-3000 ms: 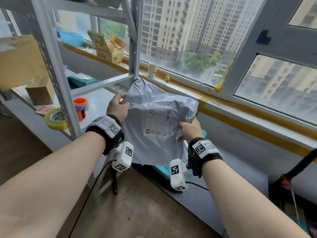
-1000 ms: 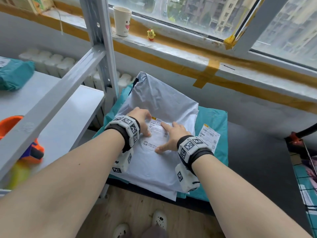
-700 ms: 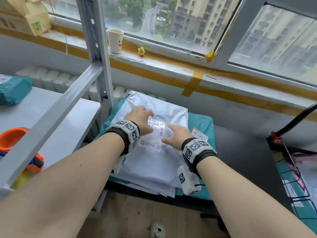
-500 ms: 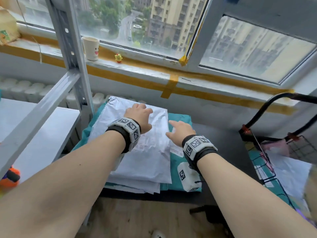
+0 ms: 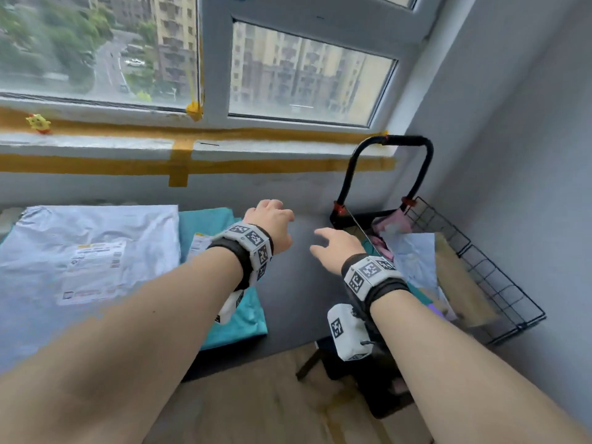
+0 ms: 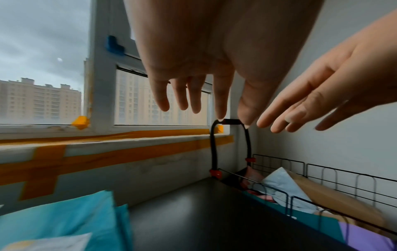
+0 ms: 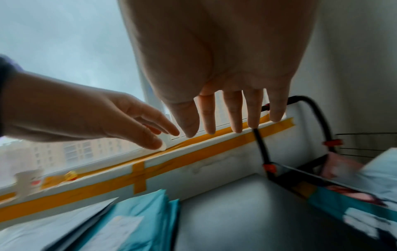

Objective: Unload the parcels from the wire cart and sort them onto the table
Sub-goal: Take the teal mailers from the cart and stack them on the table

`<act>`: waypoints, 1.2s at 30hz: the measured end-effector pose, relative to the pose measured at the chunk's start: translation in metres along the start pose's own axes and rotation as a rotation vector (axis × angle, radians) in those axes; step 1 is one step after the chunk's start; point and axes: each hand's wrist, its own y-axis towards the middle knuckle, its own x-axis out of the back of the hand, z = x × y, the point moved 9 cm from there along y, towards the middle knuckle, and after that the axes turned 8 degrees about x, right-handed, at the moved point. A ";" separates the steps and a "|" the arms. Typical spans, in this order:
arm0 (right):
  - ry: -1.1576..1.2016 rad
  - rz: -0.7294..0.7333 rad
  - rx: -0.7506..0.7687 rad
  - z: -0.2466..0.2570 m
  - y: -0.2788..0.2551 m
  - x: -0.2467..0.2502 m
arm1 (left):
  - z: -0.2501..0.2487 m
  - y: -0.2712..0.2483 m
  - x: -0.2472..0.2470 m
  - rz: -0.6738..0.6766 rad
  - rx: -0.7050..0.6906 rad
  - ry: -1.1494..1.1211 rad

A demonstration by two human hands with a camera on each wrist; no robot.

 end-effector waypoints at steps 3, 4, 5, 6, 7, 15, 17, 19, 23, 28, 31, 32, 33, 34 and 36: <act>0.040 -0.028 -0.040 -0.066 -0.020 0.025 | -0.071 0.006 -0.021 0.045 -0.059 0.027; 0.054 -0.035 -0.049 -0.088 -0.026 0.033 | -0.096 0.008 -0.028 0.059 -0.083 0.040; 0.065 -0.038 -0.061 -0.110 -0.032 0.040 | -0.122 0.010 -0.035 0.069 -0.106 0.052; 0.078 -0.046 -0.073 -0.133 -0.038 0.047 | -0.146 0.012 -0.042 0.074 -0.126 0.061; 0.090 -0.053 -0.095 -0.158 -0.043 0.054 | -0.172 0.015 -0.049 0.076 -0.146 0.068; 0.122 -0.091 -0.215 -0.331 -0.072 0.111 | -0.328 0.039 -0.107 0.108 -0.224 0.083; 0.152 -0.076 -0.234 -0.361 -0.070 0.109 | -0.347 0.045 -0.125 0.146 -0.213 0.102; 0.172 -0.054 -0.246 -0.386 -0.065 0.106 | -0.359 0.053 -0.142 0.184 -0.199 0.138; 0.251 -0.046 -0.248 -0.421 -0.036 0.097 | -0.369 0.083 -0.167 0.237 -0.153 0.160; 0.310 0.015 -0.276 -0.460 0.019 0.069 | -0.377 0.147 -0.202 0.281 -0.085 0.130; 0.316 0.086 -0.313 -0.487 0.058 0.055 | -0.381 0.193 -0.230 0.315 -0.027 0.060; 0.311 0.127 -0.322 -0.494 0.071 0.050 | -0.380 0.206 -0.240 0.333 -0.003 0.037; 0.303 0.162 -0.328 -0.501 0.086 0.045 | -0.379 0.220 -0.250 0.354 0.026 0.016; 0.296 0.182 -0.332 -0.507 0.101 0.041 | -0.377 0.233 -0.260 0.375 0.055 -0.002; 0.290 0.206 -0.347 -0.519 0.129 0.031 | -0.369 0.258 -0.279 0.416 0.115 -0.040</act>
